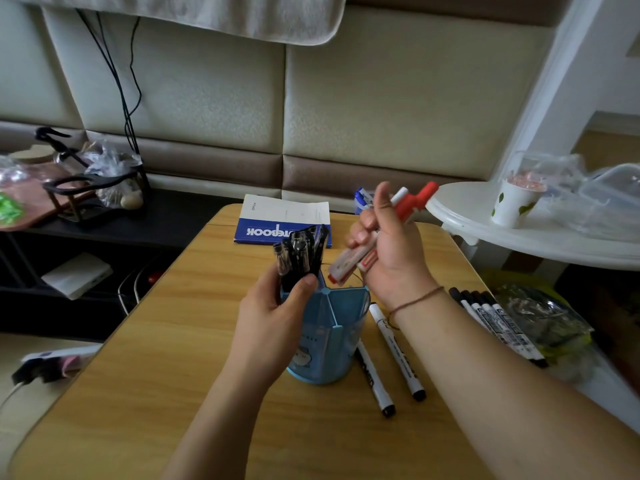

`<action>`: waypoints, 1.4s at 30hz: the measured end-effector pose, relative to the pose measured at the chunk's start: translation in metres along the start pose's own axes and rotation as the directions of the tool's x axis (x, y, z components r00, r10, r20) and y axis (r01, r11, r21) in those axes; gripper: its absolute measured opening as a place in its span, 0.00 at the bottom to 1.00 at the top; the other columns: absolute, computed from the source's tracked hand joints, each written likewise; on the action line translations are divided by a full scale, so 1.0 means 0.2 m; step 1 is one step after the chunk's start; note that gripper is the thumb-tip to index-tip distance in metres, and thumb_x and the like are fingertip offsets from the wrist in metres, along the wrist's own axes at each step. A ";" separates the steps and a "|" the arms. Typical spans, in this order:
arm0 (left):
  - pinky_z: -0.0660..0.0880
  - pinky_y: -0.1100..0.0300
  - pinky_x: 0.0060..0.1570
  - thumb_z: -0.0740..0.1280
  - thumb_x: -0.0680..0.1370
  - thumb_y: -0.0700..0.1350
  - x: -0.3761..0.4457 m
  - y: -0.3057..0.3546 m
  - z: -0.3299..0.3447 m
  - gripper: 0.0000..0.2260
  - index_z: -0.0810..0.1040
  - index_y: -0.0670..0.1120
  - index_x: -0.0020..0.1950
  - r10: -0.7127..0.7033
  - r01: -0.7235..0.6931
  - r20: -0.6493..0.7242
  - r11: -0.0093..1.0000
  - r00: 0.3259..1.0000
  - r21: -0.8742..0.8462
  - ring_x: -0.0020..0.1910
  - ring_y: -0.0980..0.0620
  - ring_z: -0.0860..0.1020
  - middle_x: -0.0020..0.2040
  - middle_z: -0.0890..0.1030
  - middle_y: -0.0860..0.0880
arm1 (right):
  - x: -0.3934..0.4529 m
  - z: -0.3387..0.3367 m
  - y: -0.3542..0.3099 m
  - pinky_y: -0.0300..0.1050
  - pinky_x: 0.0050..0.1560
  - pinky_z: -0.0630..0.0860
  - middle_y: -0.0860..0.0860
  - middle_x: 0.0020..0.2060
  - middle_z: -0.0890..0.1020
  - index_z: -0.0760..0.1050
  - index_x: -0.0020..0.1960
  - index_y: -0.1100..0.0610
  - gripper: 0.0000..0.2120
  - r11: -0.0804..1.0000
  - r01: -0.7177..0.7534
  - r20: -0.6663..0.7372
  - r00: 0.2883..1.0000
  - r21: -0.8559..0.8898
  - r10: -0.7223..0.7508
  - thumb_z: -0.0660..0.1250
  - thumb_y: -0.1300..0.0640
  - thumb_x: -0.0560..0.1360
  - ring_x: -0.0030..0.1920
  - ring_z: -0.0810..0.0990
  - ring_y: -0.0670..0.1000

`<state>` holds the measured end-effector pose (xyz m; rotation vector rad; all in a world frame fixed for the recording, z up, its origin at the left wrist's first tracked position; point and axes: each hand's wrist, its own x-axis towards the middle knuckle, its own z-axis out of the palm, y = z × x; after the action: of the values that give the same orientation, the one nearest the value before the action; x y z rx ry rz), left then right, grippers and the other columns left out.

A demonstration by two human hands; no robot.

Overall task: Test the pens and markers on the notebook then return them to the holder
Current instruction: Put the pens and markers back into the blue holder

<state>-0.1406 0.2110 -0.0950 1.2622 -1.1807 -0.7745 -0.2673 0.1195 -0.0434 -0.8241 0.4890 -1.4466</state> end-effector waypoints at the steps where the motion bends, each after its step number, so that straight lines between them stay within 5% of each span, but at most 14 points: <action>1: 0.72 0.62 0.41 0.65 0.78 0.48 0.00 0.00 0.00 0.06 0.78 0.58 0.52 0.001 -0.001 0.004 1.000 1.000 -0.003 0.44 0.66 0.78 0.45 0.82 0.61 | -0.01 0.00 0.02 0.39 0.27 0.71 0.48 0.26 0.70 0.68 0.37 0.54 0.14 0.996 0.033 0.050 0.998 -0.085 -0.029 0.71 0.49 0.68 0.23 0.69 0.46; 6: 0.71 0.63 0.42 0.65 0.78 0.49 0.01 -0.01 -0.01 0.06 0.78 0.58 0.53 -0.010 0.010 0.013 1.000 1.000 -0.014 0.44 0.66 0.78 0.45 0.83 0.60 | -0.05 -0.03 0.05 0.47 0.37 0.76 0.57 0.28 0.70 0.71 0.35 0.59 0.12 0.785 0.256 0.296 0.950 -0.564 -0.098 0.74 0.56 0.69 0.32 0.73 0.55; 11: 0.71 0.64 0.42 0.65 0.78 0.49 0.00 0.00 -0.01 0.06 0.78 0.58 0.53 -0.001 0.001 0.030 1.000 1.000 -0.021 0.46 0.65 0.78 0.47 0.83 0.59 | -0.11 -0.05 0.03 0.45 0.36 0.77 0.58 0.39 0.77 0.76 0.47 0.59 0.14 0.790 0.159 0.278 0.960 -0.592 0.015 0.77 0.54 0.68 0.37 0.77 0.55; 16: 0.72 0.61 0.43 0.65 0.77 0.51 0.00 0.00 -0.01 0.05 0.77 0.61 0.51 -0.008 0.008 0.023 1.000 1.000 -0.015 0.45 0.67 0.78 0.46 0.82 0.60 | -0.12 -0.14 -0.10 0.50 0.52 0.78 0.54 0.47 0.80 0.76 0.53 0.56 0.22 0.710 0.200 0.210 0.975 -0.675 -0.075 0.64 0.37 0.73 0.49 0.79 0.52; 18: 0.73 0.60 0.45 0.65 0.77 0.52 -0.01 0.01 -0.01 0.05 0.75 0.62 0.50 -0.005 0.005 0.033 1.000 0.999 -0.010 0.47 0.66 0.77 0.48 0.81 0.61 | -0.11 -0.28 -0.24 0.48 0.51 0.78 0.50 0.46 0.81 0.78 0.50 0.53 0.13 0.461 0.213 0.096 0.960 -0.861 -0.264 0.65 0.44 0.76 0.49 0.80 0.50; 20: 0.73 0.60 0.45 0.64 0.77 0.53 -0.01 0.01 -0.01 0.05 0.74 0.62 0.51 -0.003 0.003 0.041 1.000 0.999 0.000 0.49 0.64 0.77 0.49 0.80 0.61 | -0.07 -0.53 -0.40 0.45 0.51 0.76 0.49 0.50 0.82 0.78 0.52 0.53 0.10 0.114 -0.030 -0.066 0.944 -0.993 -0.324 0.70 0.49 0.74 0.52 0.79 0.50; 22: 0.73 0.59 0.46 0.64 0.77 0.53 -0.01 0.01 -0.01 0.06 0.74 0.62 0.52 -0.001 0.000 0.056 1.000 0.998 0.014 0.50 0.64 0.76 0.50 0.80 0.61 | -0.06 -0.78 -0.52 0.49 0.57 0.74 0.54 0.61 0.78 0.75 0.61 0.55 0.21 -0.157 -0.371 -0.340 0.921 -0.915 -0.191 0.72 0.47 0.71 0.59 0.77 0.54; 24: 0.74 0.58 0.46 0.64 0.76 0.54 -0.02 0.01 -0.02 0.06 0.74 0.62 0.52 -0.002 0.001 0.063 1.000 0.998 0.016 0.50 0.64 0.76 0.50 0.80 0.61 | -0.08 -0.95 -0.56 0.53 0.63 0.73 0.56 0.66 0.74 0.70 0.68 0.57 0.32 -0.294 -0.510 -0.516 0.854 -0.809 -0.062 0.73 0.45 0.70 0.63 0.74 0.56; 29: 0.72 0.61 0.42 0.64 0.77 0.53 -0.01 0.01 0.00 0.06 0.74 0.61 0.53 -0.007 0.005 0.044 0.999 0.999 0.039 0.49 0.65 0.76 0.49 0.80 0.61 | -0.13 -1.01 -0.48 0.50 0.58 0.75 0.53 0.63 0.76 0.69 0.69 0.55 0.30 -0.280 -0.477 -0.514 0.855 -0.833 0.074 0.69 0.41 0.72 0.58 0.77 0.53; 33: 0.71 0.62 0.40 0.63 0.77 0.54 -0.01 0.01 0.01 0.06 0.74 0.61 0.54 -0.012 0.010 0.038 0.999 0.999 0.040 0.46 0.66 0.77 0.49 0.80 0.60 | -0.14 -0.97 -0.41 0.56 0.64 0.70 0.55 0.66 0.70 0.70 0.67 0.50 0.31 -0.457 -0.428 -0.483 0.876 -0.780 0.004 0.66 0.35 0.69 0.65 0.70 0.59; 42: 0.71 0.62 0.40 0.58 0.73 0.63 -0.04 0.03 0.02 0.11 0.71 0.64 0.53 0.024 -0.026 0.033 0.997 0.999 0.076 0.47 0.66 0.74 0.48 0.77 0.64 | -0.12 -0.79 -0.25 0.46 0.52 0.75 0.55 0.60 0.73 0.68 0.64 0.56 0.29 -0.553 -0.285 -0.375 0.925 -0.783 0.054 0.67 0.39 0.72 0.55 0.75 0.54</action>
<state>-0.1476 0.2190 -0.0917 1.2993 -1.2602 -0.7394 -0.4189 0.1154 -0.1127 -1.9186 2.2526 -0.0569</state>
